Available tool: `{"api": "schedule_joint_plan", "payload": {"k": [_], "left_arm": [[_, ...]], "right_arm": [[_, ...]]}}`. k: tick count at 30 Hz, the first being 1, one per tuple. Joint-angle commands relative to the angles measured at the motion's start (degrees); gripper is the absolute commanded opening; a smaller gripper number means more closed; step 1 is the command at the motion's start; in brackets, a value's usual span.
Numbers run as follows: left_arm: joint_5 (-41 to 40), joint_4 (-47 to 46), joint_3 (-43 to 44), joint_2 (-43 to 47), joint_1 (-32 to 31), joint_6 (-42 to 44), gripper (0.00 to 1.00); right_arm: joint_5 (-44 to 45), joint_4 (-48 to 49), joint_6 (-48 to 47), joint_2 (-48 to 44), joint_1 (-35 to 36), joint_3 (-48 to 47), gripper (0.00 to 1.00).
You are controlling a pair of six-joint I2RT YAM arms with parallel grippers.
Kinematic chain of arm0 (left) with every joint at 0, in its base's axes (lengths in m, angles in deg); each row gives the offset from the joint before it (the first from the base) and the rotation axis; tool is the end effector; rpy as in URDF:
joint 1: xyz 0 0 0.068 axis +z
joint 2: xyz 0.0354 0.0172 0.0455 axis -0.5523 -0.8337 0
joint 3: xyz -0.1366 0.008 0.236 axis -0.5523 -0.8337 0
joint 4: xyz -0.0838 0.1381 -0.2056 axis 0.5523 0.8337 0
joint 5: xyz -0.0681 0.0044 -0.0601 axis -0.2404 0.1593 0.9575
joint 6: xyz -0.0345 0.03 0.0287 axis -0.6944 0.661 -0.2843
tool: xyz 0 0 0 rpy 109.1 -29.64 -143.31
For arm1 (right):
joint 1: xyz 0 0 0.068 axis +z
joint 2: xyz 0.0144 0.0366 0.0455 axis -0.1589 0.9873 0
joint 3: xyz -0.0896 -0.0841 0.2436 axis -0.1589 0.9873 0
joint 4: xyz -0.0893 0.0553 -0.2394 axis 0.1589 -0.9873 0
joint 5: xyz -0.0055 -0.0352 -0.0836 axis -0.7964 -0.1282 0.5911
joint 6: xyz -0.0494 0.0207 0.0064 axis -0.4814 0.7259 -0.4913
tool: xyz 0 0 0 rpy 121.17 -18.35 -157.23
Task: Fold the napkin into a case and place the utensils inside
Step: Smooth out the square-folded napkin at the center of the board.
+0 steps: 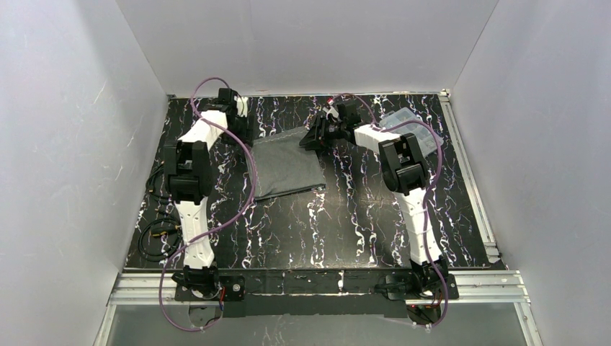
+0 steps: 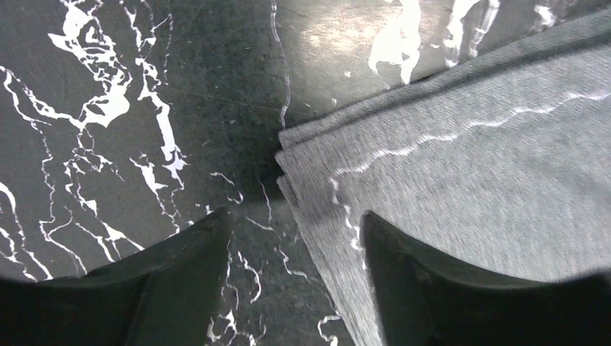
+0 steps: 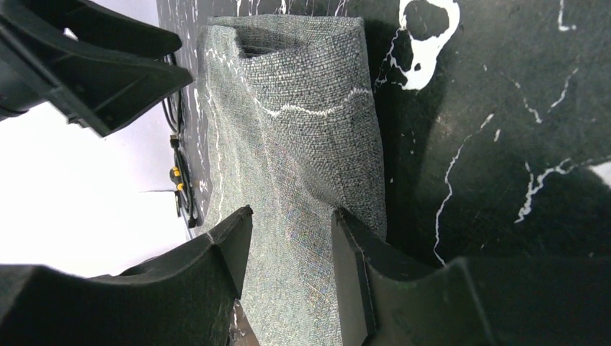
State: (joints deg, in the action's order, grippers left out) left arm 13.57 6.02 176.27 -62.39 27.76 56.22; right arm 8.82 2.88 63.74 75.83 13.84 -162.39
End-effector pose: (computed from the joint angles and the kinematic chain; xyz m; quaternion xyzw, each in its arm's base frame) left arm 0.4810 -0.0510 0.1871 0.0595 0.9523 -0.0472 0.2955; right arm 0.4925 0.2356 0.1186 -0.0257 0.8461 0.5041 0.1712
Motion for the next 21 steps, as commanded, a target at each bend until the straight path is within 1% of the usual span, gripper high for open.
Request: {"api": "schedule_joint_plan", "payload": {"k": [1, 2, 3, 5, 7, 9, 11, 14, 18, 21], "left_arm": [[7.4, 7.0, 3.3, 10.6, -0.4, 2.2, 0.85], [9.1, 7.3, 2.4, 12.2, -1.3, 2.6, 0.93], [11.0, 7.6, 1.1, 13.8, -2.4, 3.5, 0.96], [13.8, 8.2, -1.5, 15.4, -5.4, 4.4, 0.97], [16.8, 5.8, -6.3, 17.1, -8.3, 4.7, 0.96], [18.8, 2.2, -10.8, 17.5, -11.0, 6.1, 0.92], [19.8, 2.5, -12.3, 16.0, -12.7, 8.6, 0.87], [17.9, 2.7, -14.1, 13.7, -13.8, 12.3, 0.78], [14.2, 3.3, -16.4, 12.2, -13.9, 16.4, 0.65], [14.4, 2.6, -20.2, 13.7, -13.9, 19.0, 0.59]], "right_arm": [[2.5, 0.8, -0.2, -2.3, 0.5, 4.9, 0.54], [2.5, 0.8, -0.3, -2.7, 0.4, 5.4, 0.54], [2.5, 0.8, -0.3, -2.8, 0.5, 5.7, 0.54], [2.5, 0.8, -0.4, -3.2, 0.5, 6.3, 0.54], [2.5, 0.8, -0.3, -3.4, 0.5, 7.0, 0.54], [2.6, 2.4, 0.0, -3.6, 0.4, 7.3, 0.54], [2.8, 2.5, 0.0, -3.9, 0.4, 7.7, 0.54], [3.9, 2.9, 0.0, -5.5, 0.5, 9.5, 0.54], [6.1, 4.8, 0.6, -9.1, 0.4, 14.7, 0.53], [7.3, 7.9, 2.6, -12.7, 0.4, 21.3, 0.51]]}}
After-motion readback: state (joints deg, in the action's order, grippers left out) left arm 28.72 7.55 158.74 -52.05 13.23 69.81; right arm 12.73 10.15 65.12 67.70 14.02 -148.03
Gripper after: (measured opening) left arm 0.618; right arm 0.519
